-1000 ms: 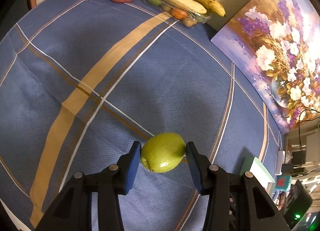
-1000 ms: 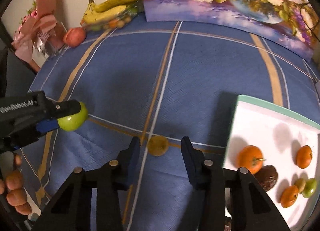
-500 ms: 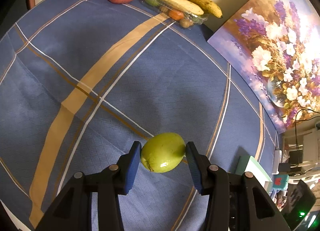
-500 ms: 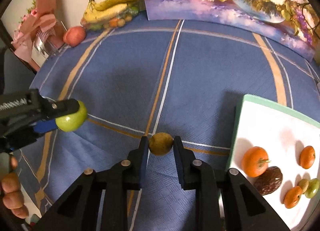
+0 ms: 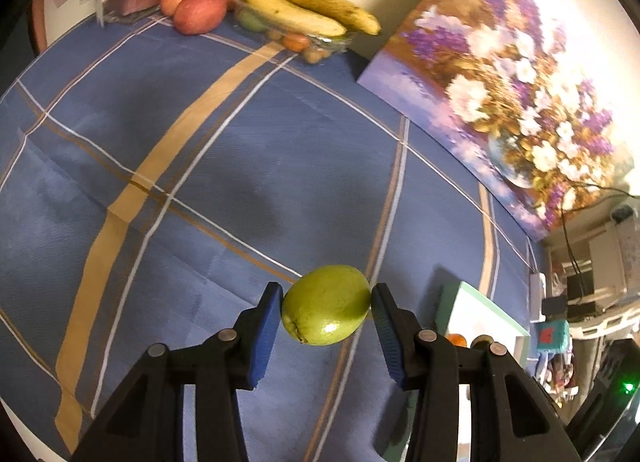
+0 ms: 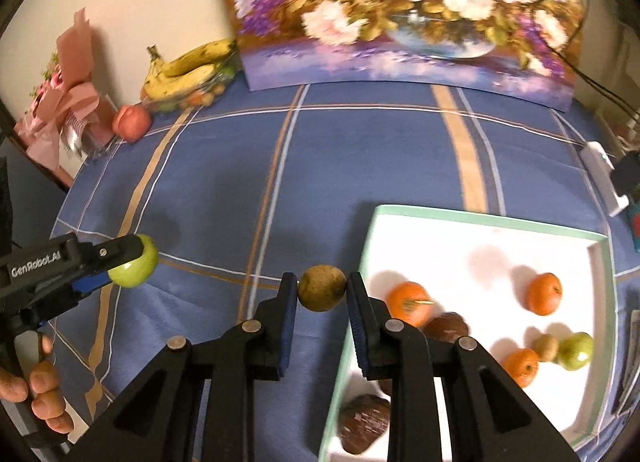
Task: Organize fruits
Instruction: 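Carry the green fruit and the small brown fruit over the white tray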
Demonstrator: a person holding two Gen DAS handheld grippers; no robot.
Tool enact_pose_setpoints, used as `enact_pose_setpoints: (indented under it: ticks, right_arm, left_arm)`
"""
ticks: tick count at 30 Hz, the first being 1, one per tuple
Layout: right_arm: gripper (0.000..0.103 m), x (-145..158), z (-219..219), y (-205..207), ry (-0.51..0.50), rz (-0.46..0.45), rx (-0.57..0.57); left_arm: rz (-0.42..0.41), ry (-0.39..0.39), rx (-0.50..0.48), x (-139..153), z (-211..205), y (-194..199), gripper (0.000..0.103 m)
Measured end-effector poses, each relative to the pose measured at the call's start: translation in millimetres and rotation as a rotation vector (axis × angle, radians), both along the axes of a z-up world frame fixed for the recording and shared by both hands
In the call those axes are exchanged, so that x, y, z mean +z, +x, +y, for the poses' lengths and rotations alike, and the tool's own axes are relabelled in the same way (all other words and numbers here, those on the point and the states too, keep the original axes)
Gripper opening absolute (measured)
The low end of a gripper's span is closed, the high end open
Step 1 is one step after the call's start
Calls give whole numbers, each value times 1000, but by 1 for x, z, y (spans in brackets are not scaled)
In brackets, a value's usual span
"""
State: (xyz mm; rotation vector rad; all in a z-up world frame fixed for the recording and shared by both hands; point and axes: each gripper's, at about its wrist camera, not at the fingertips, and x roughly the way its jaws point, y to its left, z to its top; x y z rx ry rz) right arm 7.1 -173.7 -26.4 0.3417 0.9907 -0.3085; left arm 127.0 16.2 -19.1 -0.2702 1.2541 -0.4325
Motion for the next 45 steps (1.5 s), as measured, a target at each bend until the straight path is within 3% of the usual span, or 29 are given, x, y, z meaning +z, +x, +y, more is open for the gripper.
enact_pose_setpoints:
  ticks: [16, 29, 36, 45]
  right_arm:
    - [26, 20, -47, -58, -24, -21, -109]
    - [26, 29, -93, -119, -48, -28, -218]
    - [26, 13, -102, -141, -31, 25, -240]
    - [27, -30, -106, -141, 43, 151, -236]
  left_arm:
    - [-82, 18, -224, 29, -72, -65, 48]
    - [-76, 52, -377, 27, -122, -117, 48]
    - [-42, 95, -455, 8, -141, -145, 48]
    - [40, 164, -516, -25, -154, -164, 48]
